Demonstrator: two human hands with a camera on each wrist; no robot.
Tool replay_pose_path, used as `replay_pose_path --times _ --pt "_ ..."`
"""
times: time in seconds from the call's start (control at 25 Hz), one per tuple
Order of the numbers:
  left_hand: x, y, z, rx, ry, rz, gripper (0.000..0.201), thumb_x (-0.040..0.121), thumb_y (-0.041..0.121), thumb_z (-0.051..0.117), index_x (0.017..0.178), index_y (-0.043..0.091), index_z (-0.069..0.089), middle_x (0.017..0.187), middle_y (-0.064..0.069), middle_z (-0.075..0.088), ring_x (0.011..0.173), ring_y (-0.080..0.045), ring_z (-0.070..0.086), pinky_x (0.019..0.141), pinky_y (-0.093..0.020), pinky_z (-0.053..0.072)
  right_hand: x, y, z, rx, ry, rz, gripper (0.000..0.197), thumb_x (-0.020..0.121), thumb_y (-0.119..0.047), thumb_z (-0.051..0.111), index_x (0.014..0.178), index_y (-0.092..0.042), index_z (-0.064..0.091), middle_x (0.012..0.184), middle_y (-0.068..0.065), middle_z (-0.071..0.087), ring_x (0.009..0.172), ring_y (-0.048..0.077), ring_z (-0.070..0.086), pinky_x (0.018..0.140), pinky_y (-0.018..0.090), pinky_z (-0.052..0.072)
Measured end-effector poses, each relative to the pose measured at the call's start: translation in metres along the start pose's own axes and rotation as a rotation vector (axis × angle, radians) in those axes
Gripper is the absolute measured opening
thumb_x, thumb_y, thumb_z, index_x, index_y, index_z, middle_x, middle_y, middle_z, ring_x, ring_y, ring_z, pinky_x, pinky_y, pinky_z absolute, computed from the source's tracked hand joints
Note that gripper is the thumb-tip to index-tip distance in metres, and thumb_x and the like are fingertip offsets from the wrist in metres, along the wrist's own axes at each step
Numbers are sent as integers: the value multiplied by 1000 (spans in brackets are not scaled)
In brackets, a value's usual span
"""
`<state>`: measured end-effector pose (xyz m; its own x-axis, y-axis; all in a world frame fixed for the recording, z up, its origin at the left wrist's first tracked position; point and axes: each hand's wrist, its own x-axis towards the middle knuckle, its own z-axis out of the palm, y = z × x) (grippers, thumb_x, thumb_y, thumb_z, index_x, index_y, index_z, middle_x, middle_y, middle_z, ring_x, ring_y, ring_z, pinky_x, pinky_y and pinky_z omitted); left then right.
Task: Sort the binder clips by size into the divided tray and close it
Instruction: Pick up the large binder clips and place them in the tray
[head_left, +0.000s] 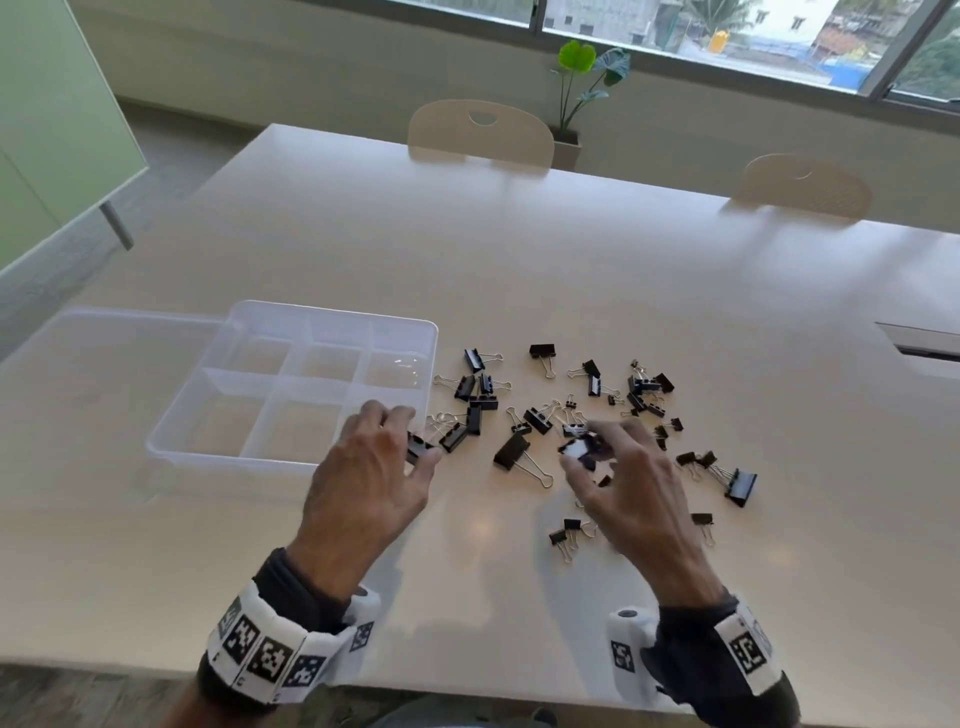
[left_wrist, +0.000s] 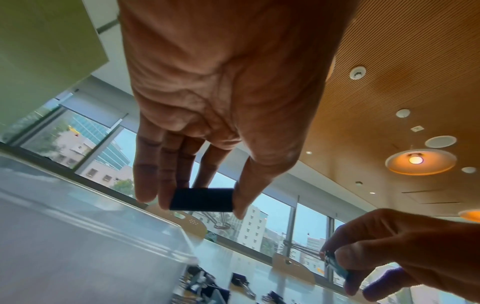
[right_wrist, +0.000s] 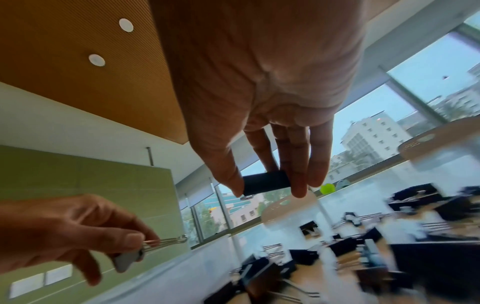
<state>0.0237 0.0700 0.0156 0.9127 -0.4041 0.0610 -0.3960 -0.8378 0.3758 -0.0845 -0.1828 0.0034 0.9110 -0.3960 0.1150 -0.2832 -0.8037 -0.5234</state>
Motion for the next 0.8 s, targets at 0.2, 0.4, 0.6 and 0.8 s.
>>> replay_pose_path --times 0.2,0.4,0.6,0.8 --pt "19 -32 -4 126 23 -86 53 96 51 64 136 17 59 119 -8 62 110 -26 60 93 -41 52 32 -66 37 86 -74 -173 54 94 -46 75 138 -18 62 122 -2 61 96 12 69 86 32 62" --pt "30 -33 4 244 -81 -118 56 97 57 58 138 20 58 127 -6 63 122 -26 54 100 -41 46 59 -116 76 13 -120 -237 59 93 -54 71 139 -20 59 125 1 63 96 20 69 80 42 62" --pt "19 -40 -2 199 -69 -124 46 103 43 53 141 18 56 132 -3 60 124 -23 52 99 -38 48 61 -129 98 -84 -125 -243 53 94 -55 69 133 -20 61 118 0 64 100 23 65 73 35 47" --pt "11 -44 -11 158 -46 -141 42 104 38 52 140 17 57 132 -3 60 121 -23 54 94 -38 50 55 -124 109 -99 -113 -288 55 92 -61 67 130 -22 64 117 -2 65 109 22 63 82 37 48"
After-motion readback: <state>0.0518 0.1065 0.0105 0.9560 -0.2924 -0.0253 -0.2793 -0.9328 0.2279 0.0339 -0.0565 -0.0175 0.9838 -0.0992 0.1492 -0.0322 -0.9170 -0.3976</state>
